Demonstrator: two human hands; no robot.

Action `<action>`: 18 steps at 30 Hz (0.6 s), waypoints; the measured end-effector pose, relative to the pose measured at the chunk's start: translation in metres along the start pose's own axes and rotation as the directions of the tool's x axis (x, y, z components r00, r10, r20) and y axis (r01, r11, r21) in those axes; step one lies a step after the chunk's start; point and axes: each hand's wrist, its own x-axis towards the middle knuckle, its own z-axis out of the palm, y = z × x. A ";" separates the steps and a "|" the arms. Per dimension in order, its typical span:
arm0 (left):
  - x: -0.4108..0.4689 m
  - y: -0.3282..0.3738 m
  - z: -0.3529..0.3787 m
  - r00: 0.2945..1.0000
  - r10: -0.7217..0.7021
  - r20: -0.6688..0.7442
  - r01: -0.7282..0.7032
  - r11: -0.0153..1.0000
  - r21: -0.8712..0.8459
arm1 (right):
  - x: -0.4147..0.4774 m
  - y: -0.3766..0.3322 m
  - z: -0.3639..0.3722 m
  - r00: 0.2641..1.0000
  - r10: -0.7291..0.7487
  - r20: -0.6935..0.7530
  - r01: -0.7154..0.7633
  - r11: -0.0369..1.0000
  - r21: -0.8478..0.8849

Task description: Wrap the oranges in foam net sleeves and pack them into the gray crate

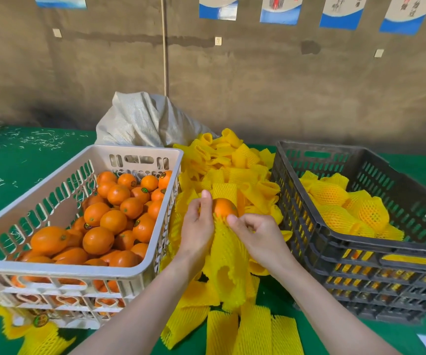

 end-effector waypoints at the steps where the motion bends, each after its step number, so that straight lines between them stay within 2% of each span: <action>1: 0.000 0.000 0.000 0.999 -0.031 0.018 0.031 0.999 -0.029 | 0.001 0.001 0.000 0.999 -0.011 -0.040 0.012 1.000 0.016; 3: 0.000 0.000 0.000 0.993 -0.096 0.064 0.101 0.992 -0.082 | 0.004 0.003 0.001 0.992 -0.038 -0.121 0.039 0.999 0.008; 6: -0.003 -0.005 -0.001 0.979 -0.146 0.140 0.162 0.981 -0.106 | 0.011 0.003 0.001 0.971 -0.104 -0.217 0.085 0.992 -0.095; 11: -0.002 -0.005 -0.004 0.925 -0.260 0.278 0.296 0.950 -0.098 | 0.015 0.005 0.004 0.981 0.003 -0.195 -0.017 0.997 -0.069; 15: -0.010 -0.008 -0.004 0.881 -0.288 0.375 0.369 0.915 -0.165 | 0.016 0.009 0.003 0.961 0.078 -0.266 -0.067 0.997 0.050; 16: -0.013 -0.009 0.000 0.888 -0.276 0.367 0.361 0.914 -0.186 | 0.017 0.011 0.004 0.953 0.089 -0.289 -0.071 0.995 0.071; 18: -0.016 -0.009 0.009 0.922 -0.289 0.258 0.345 0.914 -0.211 | 0.017 0.011 0.007 0.944 0.096 -0.315 -0.081 0.995 0.063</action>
